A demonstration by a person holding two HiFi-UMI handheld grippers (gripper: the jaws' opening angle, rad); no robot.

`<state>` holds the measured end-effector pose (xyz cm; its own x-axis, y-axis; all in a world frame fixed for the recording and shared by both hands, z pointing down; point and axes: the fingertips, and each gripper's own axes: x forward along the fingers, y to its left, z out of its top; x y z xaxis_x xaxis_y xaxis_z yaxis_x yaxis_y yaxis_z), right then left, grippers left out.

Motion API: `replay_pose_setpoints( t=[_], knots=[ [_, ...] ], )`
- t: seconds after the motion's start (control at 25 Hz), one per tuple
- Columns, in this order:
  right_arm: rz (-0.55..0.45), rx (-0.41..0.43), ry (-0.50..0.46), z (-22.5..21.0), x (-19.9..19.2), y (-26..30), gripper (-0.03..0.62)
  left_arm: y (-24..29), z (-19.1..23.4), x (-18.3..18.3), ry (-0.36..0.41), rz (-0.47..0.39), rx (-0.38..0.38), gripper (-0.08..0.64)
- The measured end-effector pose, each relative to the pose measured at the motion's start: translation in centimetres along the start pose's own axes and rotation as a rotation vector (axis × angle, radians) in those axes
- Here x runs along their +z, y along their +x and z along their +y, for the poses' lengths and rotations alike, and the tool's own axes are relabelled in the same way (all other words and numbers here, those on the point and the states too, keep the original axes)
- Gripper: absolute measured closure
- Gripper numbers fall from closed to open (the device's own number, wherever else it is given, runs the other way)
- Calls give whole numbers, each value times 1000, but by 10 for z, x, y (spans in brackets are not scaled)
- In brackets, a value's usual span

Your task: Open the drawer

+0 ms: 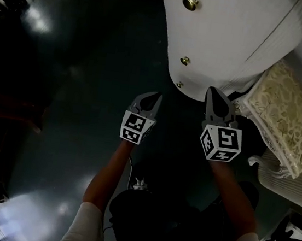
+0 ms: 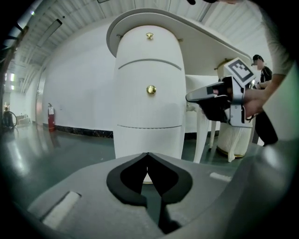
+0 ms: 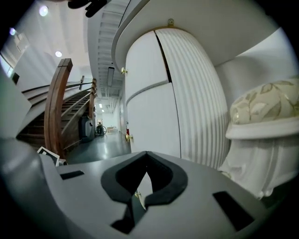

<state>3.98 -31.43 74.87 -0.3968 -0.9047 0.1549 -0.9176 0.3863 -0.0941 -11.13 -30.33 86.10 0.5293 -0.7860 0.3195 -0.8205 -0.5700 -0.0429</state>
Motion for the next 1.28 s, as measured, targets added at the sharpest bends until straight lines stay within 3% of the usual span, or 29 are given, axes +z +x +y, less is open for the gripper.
replay_pose_setpoints(
  t=[0.12,0.2,0.36,0.72,0.76,0.8,0.88,1.28],
  knots=[
    [54,1,30,-11,-13,-6,577,27,-17,-5,65,14,-58,551],
    [67,26,-15,-7,-13,-9,577,39,-15,-9,114,22,-64,551],
    [46,42,-76,-14,-1,-27,577,67,-9,-11,36,-11,-41,549],
    [66,30,4,-28,2,-58,577,104,-10,-36,-44,-57,-83,548],
    [65,38,24,-28,3,-62,577,105,-11,-36,-61,-77,-90,540],
    [62,45,42,-29,4,-66,577,106,-12,-37,-71,-91,-102,484],
    [55,51,56,-30,7,-73,577,110,-15,-38,-61,-97,-123,429],
    [63,63,42,-33,2,-81,577,128,-14,-50,6,-30,-72,422]
  ],
)
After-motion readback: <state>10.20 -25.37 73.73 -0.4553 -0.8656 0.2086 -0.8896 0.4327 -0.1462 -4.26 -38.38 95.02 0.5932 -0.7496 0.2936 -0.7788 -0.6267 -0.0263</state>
